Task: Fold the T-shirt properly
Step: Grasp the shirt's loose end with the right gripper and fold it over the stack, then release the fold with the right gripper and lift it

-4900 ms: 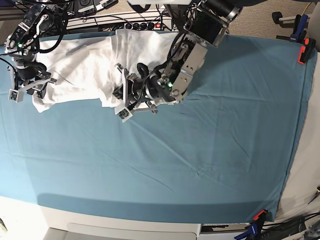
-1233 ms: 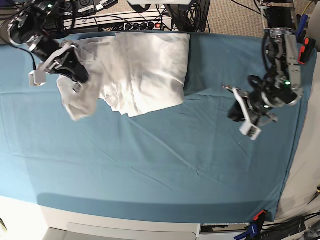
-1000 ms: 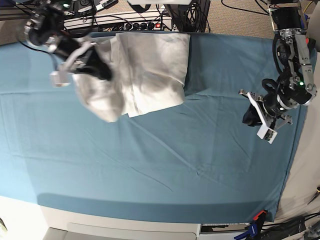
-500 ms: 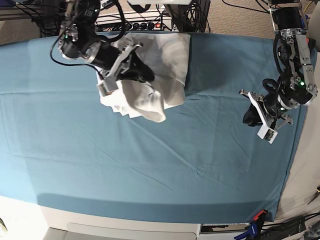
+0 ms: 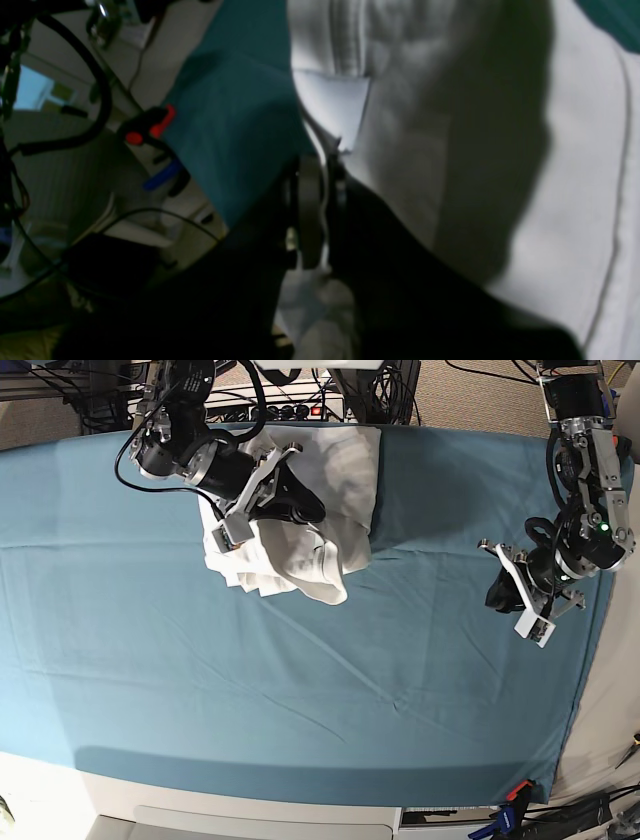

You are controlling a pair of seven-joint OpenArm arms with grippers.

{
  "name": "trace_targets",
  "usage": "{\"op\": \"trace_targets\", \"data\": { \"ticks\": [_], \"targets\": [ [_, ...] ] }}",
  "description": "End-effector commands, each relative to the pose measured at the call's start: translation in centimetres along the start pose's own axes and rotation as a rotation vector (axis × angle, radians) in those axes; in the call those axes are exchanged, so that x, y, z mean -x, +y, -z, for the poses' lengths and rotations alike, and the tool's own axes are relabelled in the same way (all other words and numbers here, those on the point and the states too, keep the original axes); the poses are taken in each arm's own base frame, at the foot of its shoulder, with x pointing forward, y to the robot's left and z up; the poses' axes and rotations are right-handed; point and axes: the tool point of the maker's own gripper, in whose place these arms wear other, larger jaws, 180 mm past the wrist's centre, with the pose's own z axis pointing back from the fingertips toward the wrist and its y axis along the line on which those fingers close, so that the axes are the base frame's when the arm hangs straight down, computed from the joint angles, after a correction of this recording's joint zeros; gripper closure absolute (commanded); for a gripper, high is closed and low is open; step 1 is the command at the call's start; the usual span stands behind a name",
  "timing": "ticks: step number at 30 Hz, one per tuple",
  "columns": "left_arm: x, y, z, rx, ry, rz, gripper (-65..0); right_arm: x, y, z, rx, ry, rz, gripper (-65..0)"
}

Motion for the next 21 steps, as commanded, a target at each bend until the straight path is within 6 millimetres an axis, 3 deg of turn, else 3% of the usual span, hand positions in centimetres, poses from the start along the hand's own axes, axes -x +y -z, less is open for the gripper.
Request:
{"op": "trace_targets", "data": {
  "ticks": [1,8,13,21],
  "targets": [
    [-1.6,0.3,-0.5,-0.007,-0.047,0.02,-10.2,-1.6,0.8,-0.1,-0.029,-0.068,-0.017,0.0],
    [-1.6,0.3,-0.5,-0.007,-0.047,0.02,-10.2,-1.1,0.2,-0.1,0.002,-0.041,-0.03,0.0],
    [-1.6,0.4,-0.5,-0.007,-0.048,0.021,-10.2,-1.2,0.5,0.1,-0.008,-0.046,-0.032,-19.1],
    [-1.6,0.3,-0.5,-0.007,-0.047,0.02,-10.2,-1.1,4.2,2.1,-0.132,-0.035,-0.062,-19.8]
  ]
}}
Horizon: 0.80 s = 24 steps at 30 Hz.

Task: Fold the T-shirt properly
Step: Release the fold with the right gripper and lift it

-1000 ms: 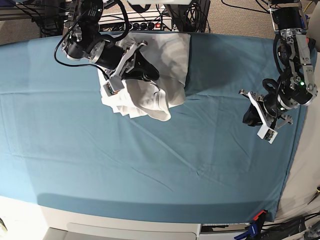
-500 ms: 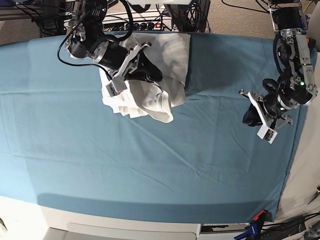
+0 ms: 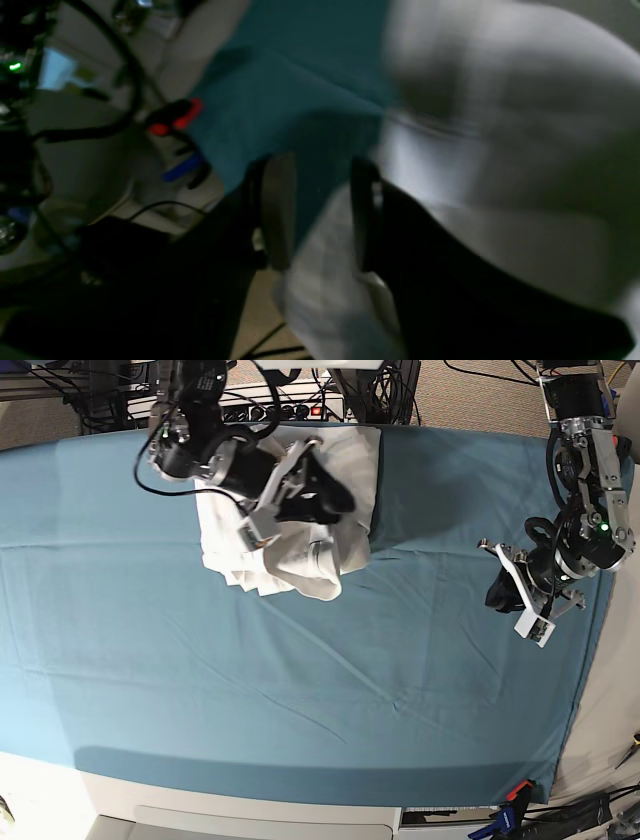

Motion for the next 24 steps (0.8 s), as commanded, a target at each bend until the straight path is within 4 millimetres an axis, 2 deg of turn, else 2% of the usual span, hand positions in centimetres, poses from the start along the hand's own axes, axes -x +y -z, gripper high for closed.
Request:
{"op": "trace_targets", "data": {
  "ticks": [1,6,17,19,21,24],
  "targets": [
    [-1.6,0.3,-0.5,-0.007,-0.048,0.02,-10.2,-1.3,1.2,0.2,-0.042,-0.051,-0.021,-19.8],
    [-1.6,0.4,-0.5,-0.007,-0.049,0.021,-10.2,-1.2,3.2,1.3,-0.108,-0.038,-0.037,-19.8],
    [-1.6,0.4,-0.5,-0.007,-0.051,0.021,-10.2,-2.2,4.3,1.3,-0.146,-0.08,-0.022,-19.8],
    [-1.6,0.4,-0.5,-0.007,-0.051,0.021,-10.2,-2.7,4.1,0.7,-0.123,-0.078,-0.052,-19.8],
    [-1.6,0.3,-0.5,-0.007,-0.051,0.02,-10.2,-3.8,3.0,-0.8,-0.044,-0.096,-0.104,-19.8],
    [-1.6,0.3,-0.5,-0.007,-0.051,0.02,-10.2,-6.4,0.2,-4.7,0.142,-0.17,-0.175,-19.8]
  ]
}}
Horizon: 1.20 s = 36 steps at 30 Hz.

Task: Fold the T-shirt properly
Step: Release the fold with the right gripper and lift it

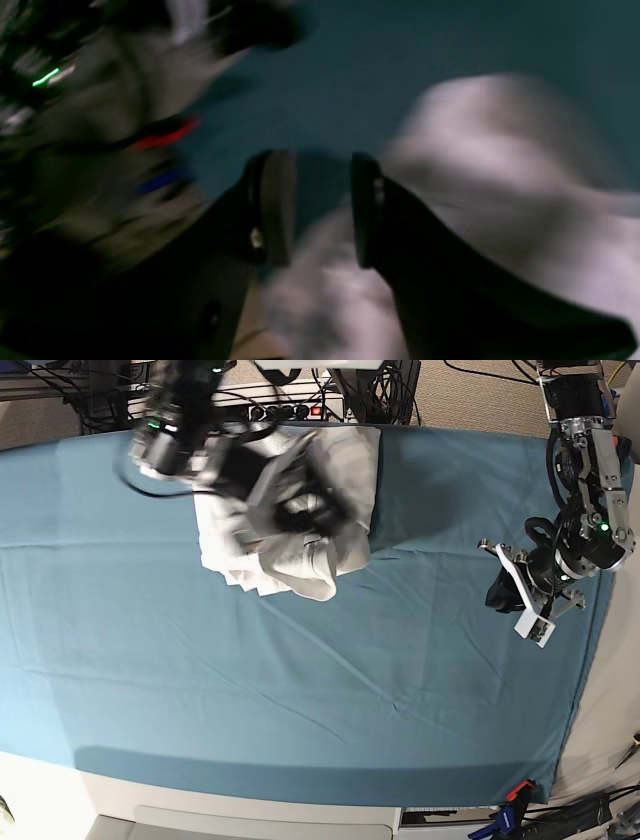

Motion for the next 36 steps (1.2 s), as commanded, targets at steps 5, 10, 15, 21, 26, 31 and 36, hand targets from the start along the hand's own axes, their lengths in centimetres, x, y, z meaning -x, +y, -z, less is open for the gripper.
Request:
{"op": "trace_targets", "data": {
  "ticks": [5,10,15,21,26,31,36],
  "targets": [
    [-2.3,-0.9,-0.6,0.059,-0.094,-0.016,-10.2,-3.5,-6.2,-6.6,0.299,-0.137,-0.064,-19.8],
    [-2.8,-4.8,-1.1,0.256,-0.167,-0.061,-10.2,-3.3,-10.6,-11.9,0.515,-0.111,-0.091,-19.8],
    [-2.2,-9.0,-1.5,0.435,-0.201,-0.105,-10.2,-2.9,-13.0,-14.6,0.654,-0.096,-0.09,-19.8],
    [-1.1,-11.5,-1.5,0.507,-0.208,-0.149,-10.2,1.3,-13.9,-12.9,0.61,-0.016,0.085,-19.7],
    [-0.8,-11.6,-1.6,0.508,-0.201,-0.153,-10.2,5.9,-10.3,-9.1,0.416,0.102,0.197,-15.1],
    [-0.8,-11.6,-1.6,0.508,-0.201,-0.153,-10.2,7.4,-6.6,-5.7,0.264,0.183,0.171,-9.3],
    [-0.8,-11.6,-1.6,0.508,-0.201,-0.153,-10.2,8.6,-4.0,-3.0,0.191,0.257,0.142,-1.7]
  ]
}}
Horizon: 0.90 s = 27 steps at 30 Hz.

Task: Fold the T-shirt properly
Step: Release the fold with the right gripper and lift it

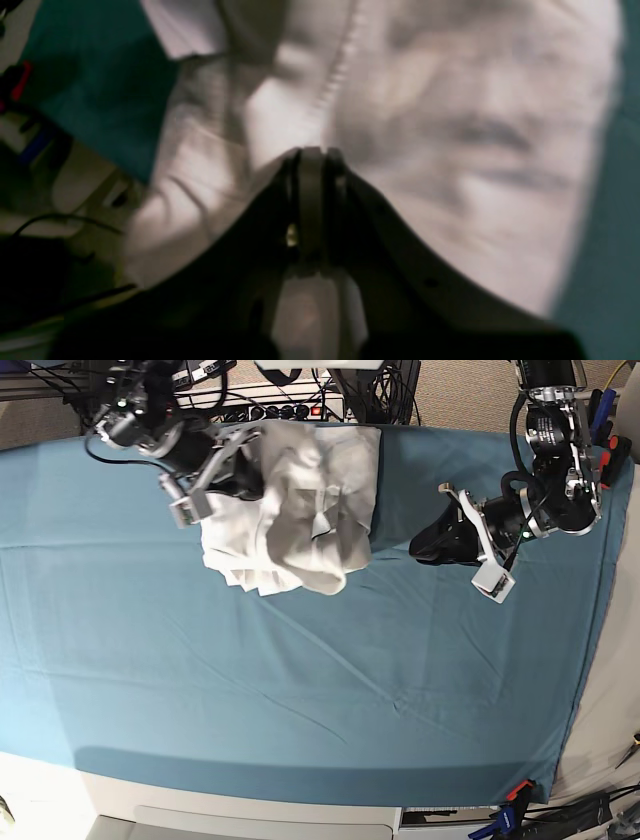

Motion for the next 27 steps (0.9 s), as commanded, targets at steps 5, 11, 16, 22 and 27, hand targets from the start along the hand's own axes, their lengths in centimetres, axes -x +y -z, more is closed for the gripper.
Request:
{"op": "trace_targets", "data": {
  "ticks": [5,11,16,22,27],
  "targets": [
    [-1.5,-0.4,-0.3,0.016,-0.05,0.032,-10.2,-0.1,3.5,1.7,-0.066,0.009,-0.068,-1.7],
    [-1.6,-0.4,-0.3,0.016,-0.05,0.033,-10.2,-1.1,5.6,2.6,-0.109,-0.041,-0.12,-1.7],
    [-1.4,-0.3,-0.3,0.01,-0.043,0.038,-10.2,-3.6,6.4,1.9,-0.137,-0.121,-0.152,-1.7],
    [-1.3,0.0,-0.3,-0.002,-0.034,0.043,-10.2,-7.5,0.3,-2.0,0.205,-0.224,-0.214,0.0],
    [-1.3,-0.1,-0.3,-0.001,-0.036,0.043,-10.2,-7.6,-7.8,-6.9,0.558,-0.265,-0.074,0.0]
  ]
}}
